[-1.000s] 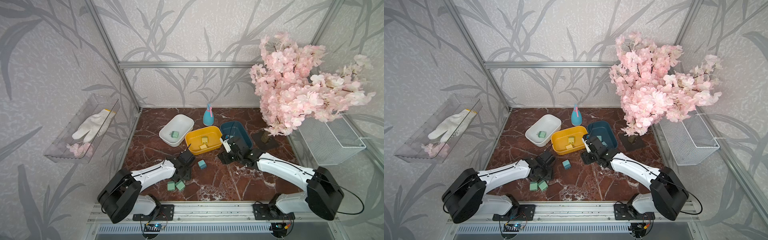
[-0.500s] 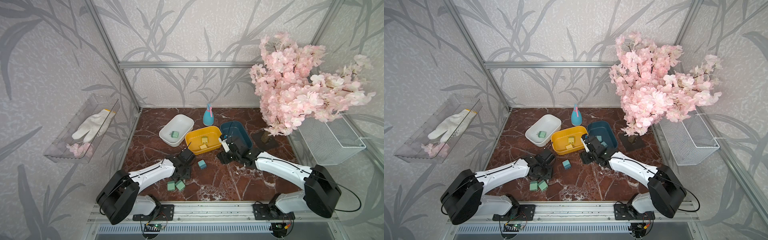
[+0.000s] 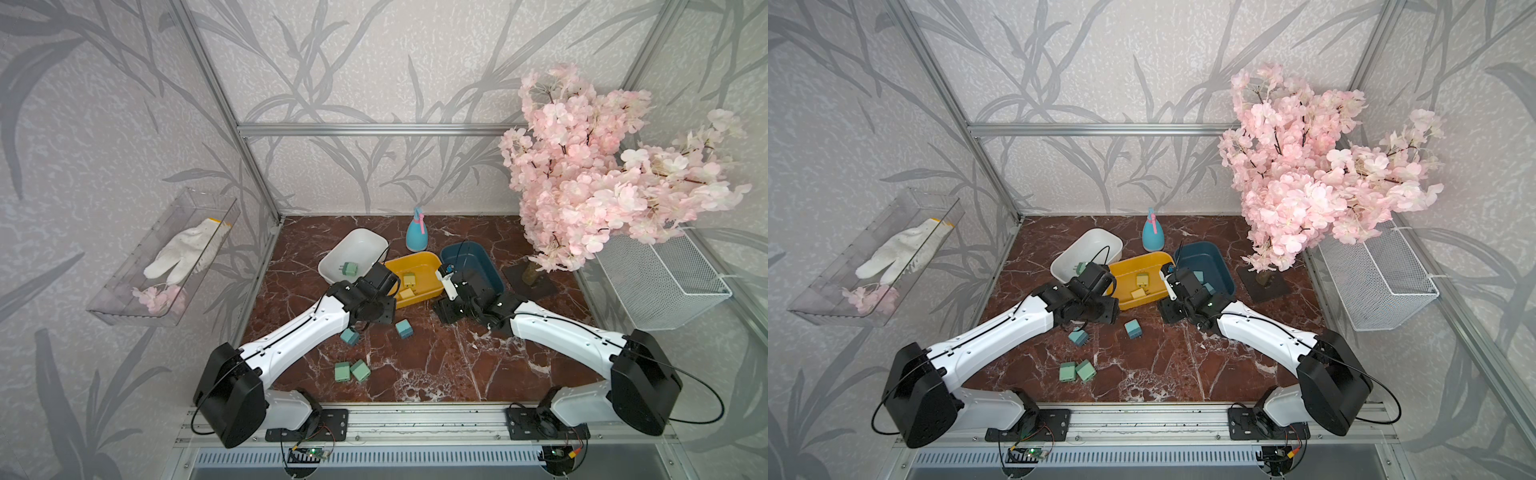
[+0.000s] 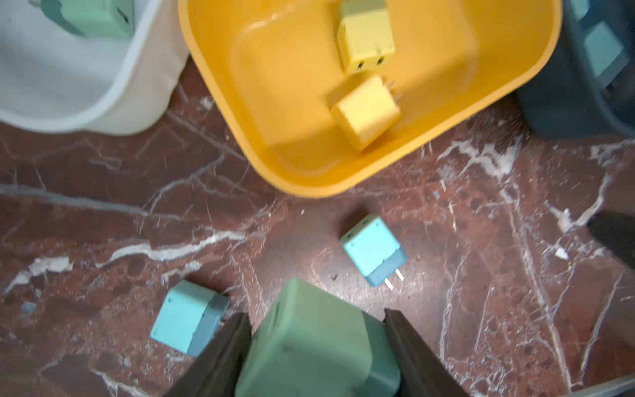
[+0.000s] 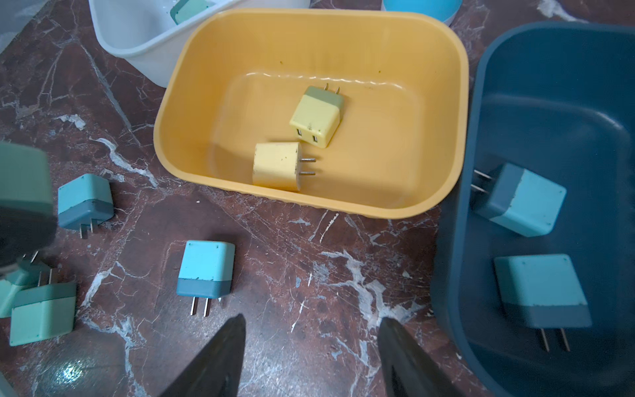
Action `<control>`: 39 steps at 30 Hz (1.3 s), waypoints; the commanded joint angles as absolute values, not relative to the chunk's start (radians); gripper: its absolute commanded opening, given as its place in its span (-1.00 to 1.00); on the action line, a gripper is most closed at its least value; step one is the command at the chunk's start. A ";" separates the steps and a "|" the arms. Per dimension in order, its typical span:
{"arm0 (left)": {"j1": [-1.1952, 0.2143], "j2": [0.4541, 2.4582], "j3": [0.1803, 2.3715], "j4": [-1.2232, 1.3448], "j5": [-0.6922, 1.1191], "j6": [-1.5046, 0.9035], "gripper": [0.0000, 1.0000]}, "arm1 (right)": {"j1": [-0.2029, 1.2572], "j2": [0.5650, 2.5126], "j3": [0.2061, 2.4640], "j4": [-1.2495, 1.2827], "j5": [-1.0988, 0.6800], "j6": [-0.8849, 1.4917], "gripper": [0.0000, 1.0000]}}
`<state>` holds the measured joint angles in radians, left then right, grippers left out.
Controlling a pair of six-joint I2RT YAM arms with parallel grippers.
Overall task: Place the plugs by color into the storage box
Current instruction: Pick up the plug from the center of the board, then place the plug in the storage box.
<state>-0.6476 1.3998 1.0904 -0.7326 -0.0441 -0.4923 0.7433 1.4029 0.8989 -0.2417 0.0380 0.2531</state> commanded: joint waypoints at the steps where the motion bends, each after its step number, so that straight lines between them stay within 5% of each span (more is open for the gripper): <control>1: -0.601 1.512 1.205 -0.744 -0.031 -0.414 0.15 | 0.749 1.350 0.868 -0.197 0.085 0.262 0.31; 14: -0.480 1.964 1.623 -0.813 0.044 -0.319 0.17 | 0.750 1.251 0.792 -0.190 0.082 0.313 0.32; 39: -0.414 2.010 1.715 -0.812 0.081 -0.286 0.15 | 0.751 1.321 0.811 -0.171 0.071 0.318 0.32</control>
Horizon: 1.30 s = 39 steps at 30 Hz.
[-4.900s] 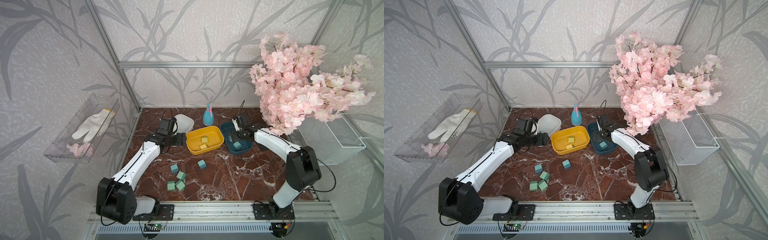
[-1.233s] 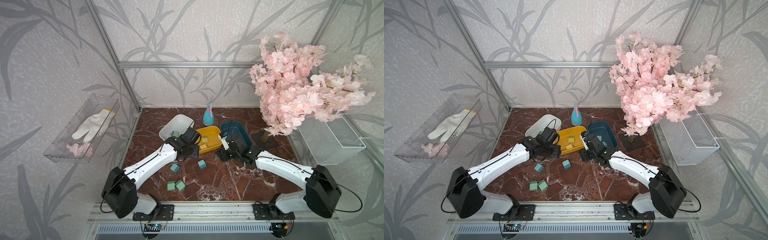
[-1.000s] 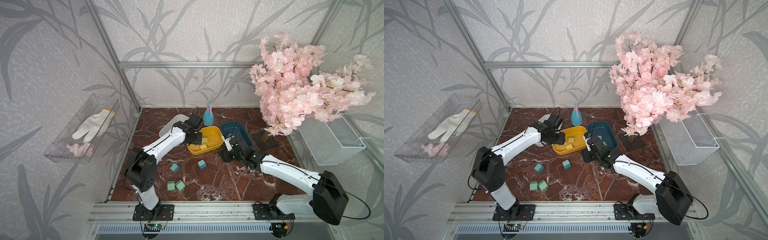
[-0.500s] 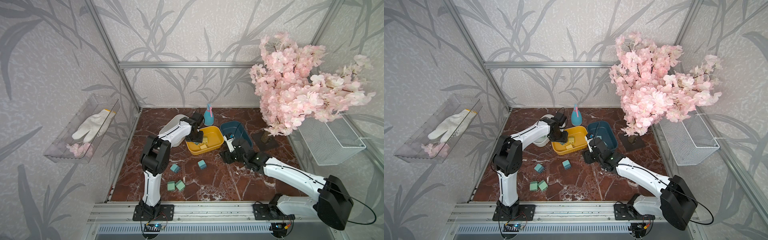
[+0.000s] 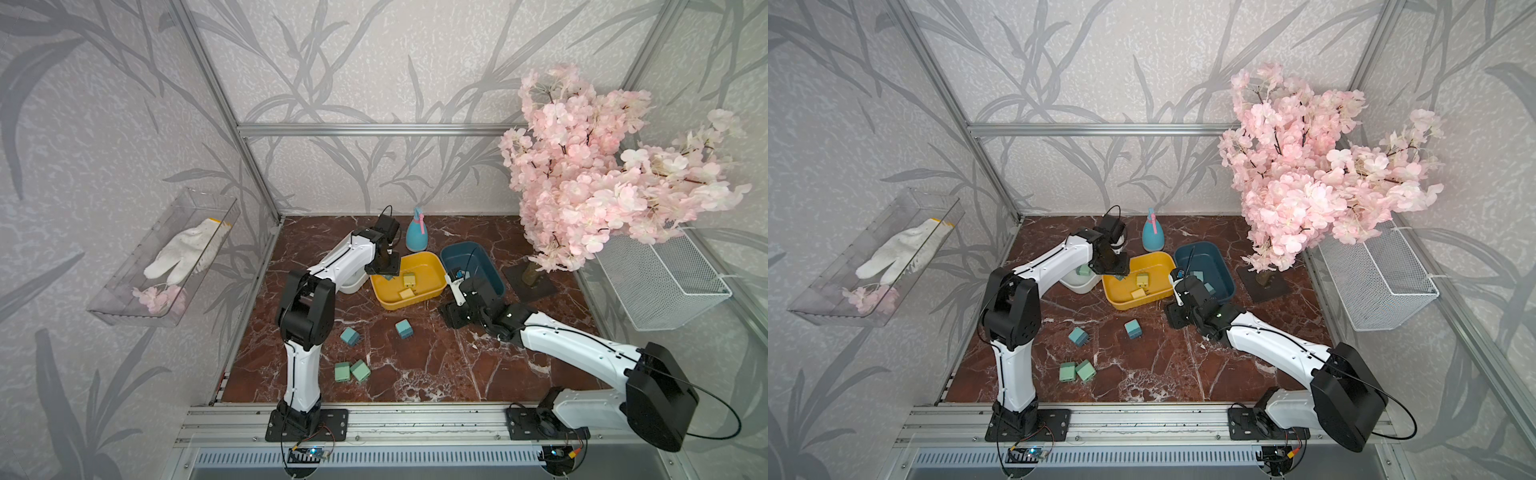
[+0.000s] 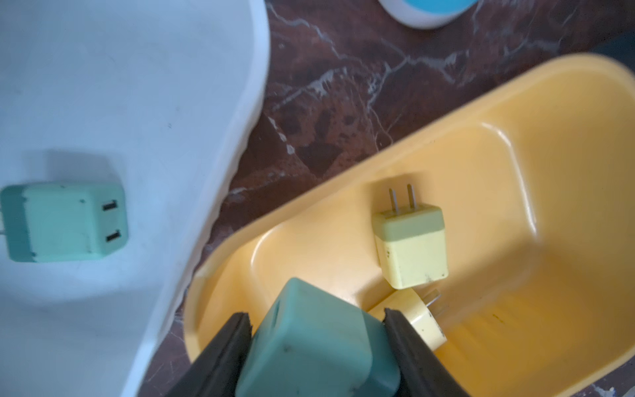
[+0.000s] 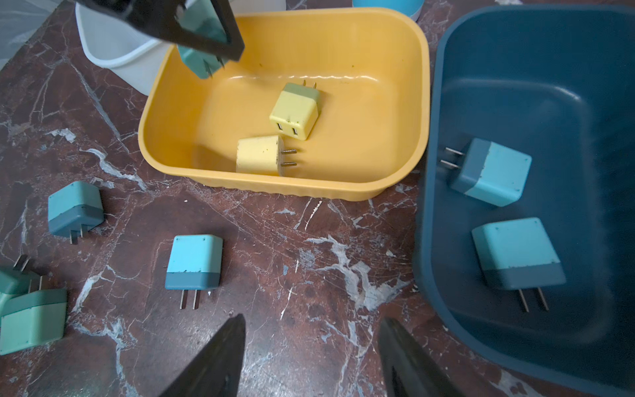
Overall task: Place the plugs by color into the storage box
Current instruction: Place the plug in the storage box.
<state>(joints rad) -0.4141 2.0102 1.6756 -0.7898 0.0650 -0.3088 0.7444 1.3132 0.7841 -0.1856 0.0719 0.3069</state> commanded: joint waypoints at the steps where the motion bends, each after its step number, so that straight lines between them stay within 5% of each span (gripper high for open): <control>1: -0.413 2.010 1.726 -0.821 0.074 -0.283 0.15 | 0.750 1.325 0.811 -0.168 0.068 0.320 0.32; 13: -0.254 2.014 1.768 -0.810 -0.035 -0.291 0.17 | 0.750 1.346 0.813 -0.145 0.034 0.324 0.32; 25: -0.153 2.168 1.872 -0.819 0.066 -0.313 0.22 | 0.764 1.409 0.889 -0.179 0.002 0.351 0.31; 39: -0.143 2.206 1.951 -0.830 0.072 -0.309 0.52 | 0.817 1.381 0.949 -0.251 0.047 0.352 0.31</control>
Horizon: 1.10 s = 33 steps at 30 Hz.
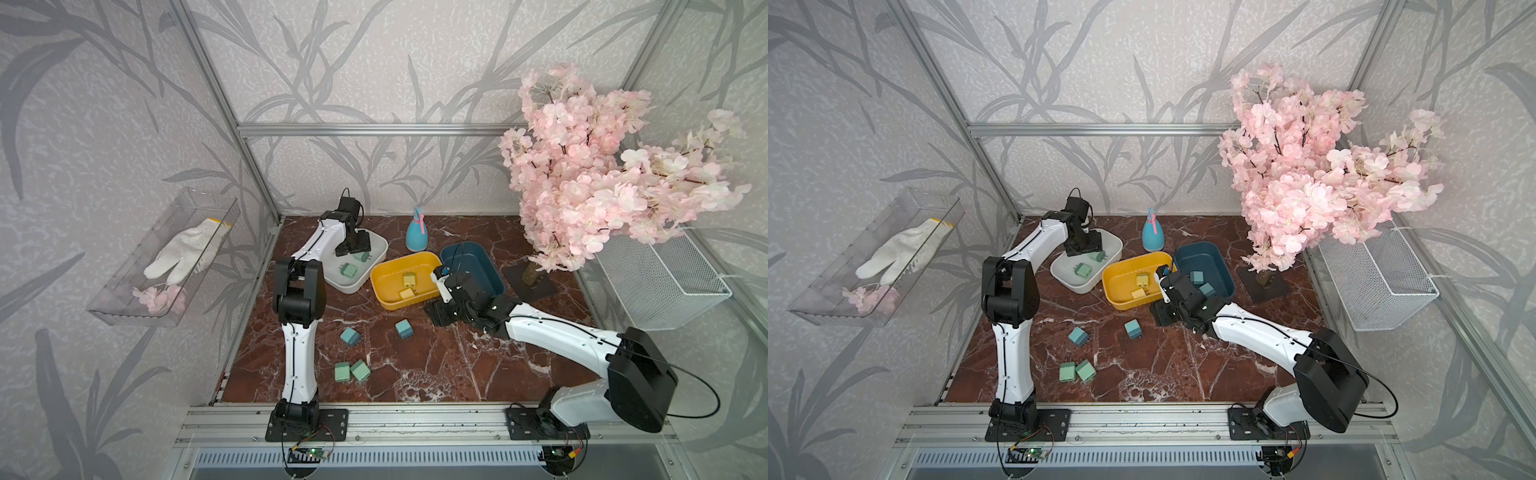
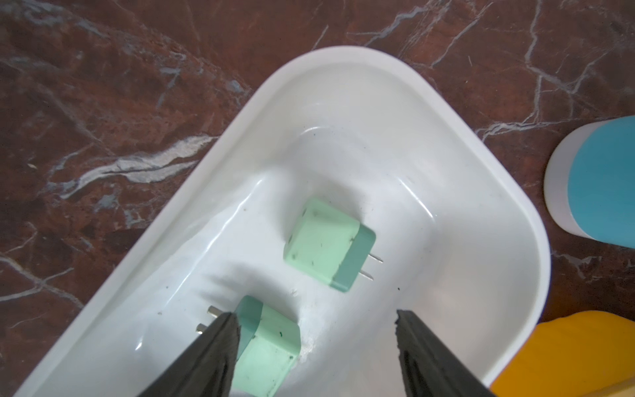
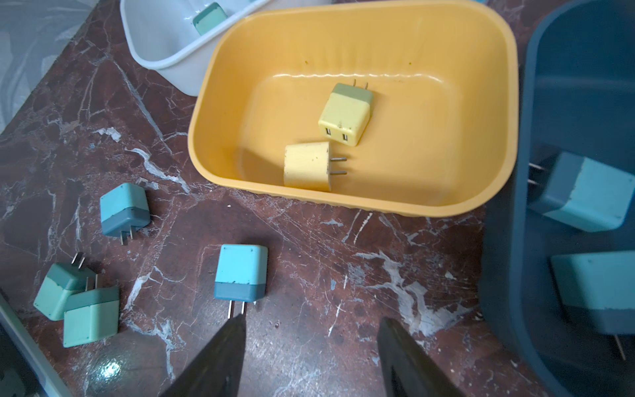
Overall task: Place the plugs by color into the storage box
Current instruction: Place the plug in the storage box, then pick up the plug from the center of the board.
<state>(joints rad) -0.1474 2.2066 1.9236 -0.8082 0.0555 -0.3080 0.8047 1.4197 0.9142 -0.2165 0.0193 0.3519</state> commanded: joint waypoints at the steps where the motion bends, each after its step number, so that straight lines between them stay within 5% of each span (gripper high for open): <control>1: -0.143 2.201 1.952 -0.834 0.078 -0.310 0.52 | 0.822 1.378 0.951 -0.253 0.051 0.353 0.31; 13: -0.151 1.957 1.793 -0.782 0.098 -0.329 0.52 | 0.920 1.406 1.061 -0.375 0.133 0.356 0.32; 33: -0.202 1.274 1.137 -0.774 0.109 -0.273 0.54 | 1.012 1.567 1.172 -0.455 0.178 0.402 0.33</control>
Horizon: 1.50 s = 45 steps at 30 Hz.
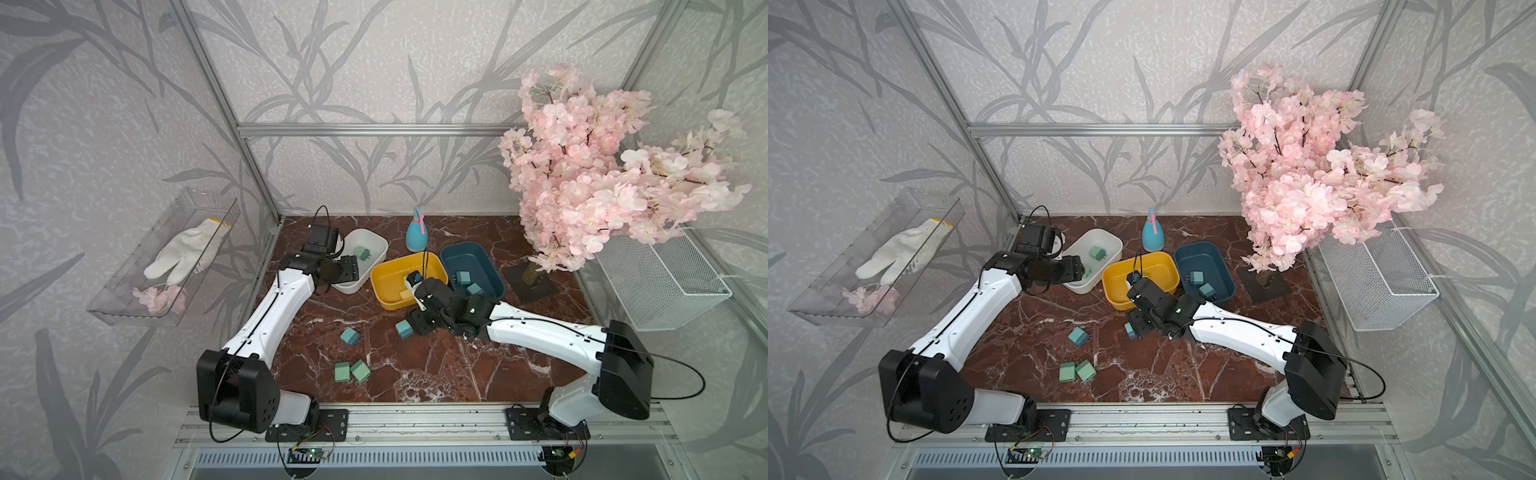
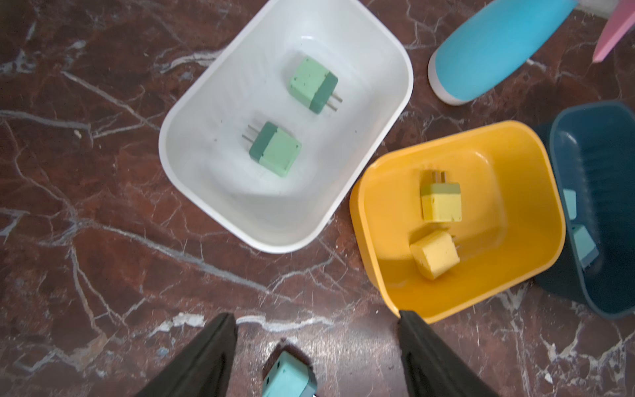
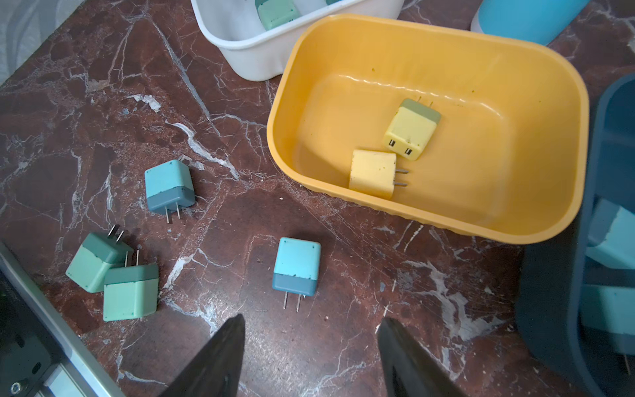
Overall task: Place the plugs by color into the storage box
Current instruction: Pick up the plug from the center of the board.
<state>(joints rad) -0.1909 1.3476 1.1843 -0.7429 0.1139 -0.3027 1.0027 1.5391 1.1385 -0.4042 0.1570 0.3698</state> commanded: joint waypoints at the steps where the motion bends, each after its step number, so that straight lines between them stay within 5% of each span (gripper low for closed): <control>1: -0.205 1.251 1.112 -0.778 0.105 -0.267 0.54 | 1.015 1.579 1.184 -0.470 0.186 0.411 0.33; 11: -0.206 1.065 0.875 -0.723 0.098 -0.214 0.60 | 1.016 1.661 1.256 -0.588 0.269 0.499 0.30; 36: -0.206 1.146 0.900 -0.733 0.077 -0.199 0.61 | 1.016 1.966 1.413 -0.591 0.137 0.539 0.39; 45: -0.206 1.152 0.899 -0.733 0.079 -0.199 0.61 | 1.016 2.022 1.416 -0.575 0.122 0.526 0.27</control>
<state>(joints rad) -0.2028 1.1484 0.8799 -0.7322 0.0803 -0.2157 1.0092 2.0048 1.4071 -0.5739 0.1299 0.5270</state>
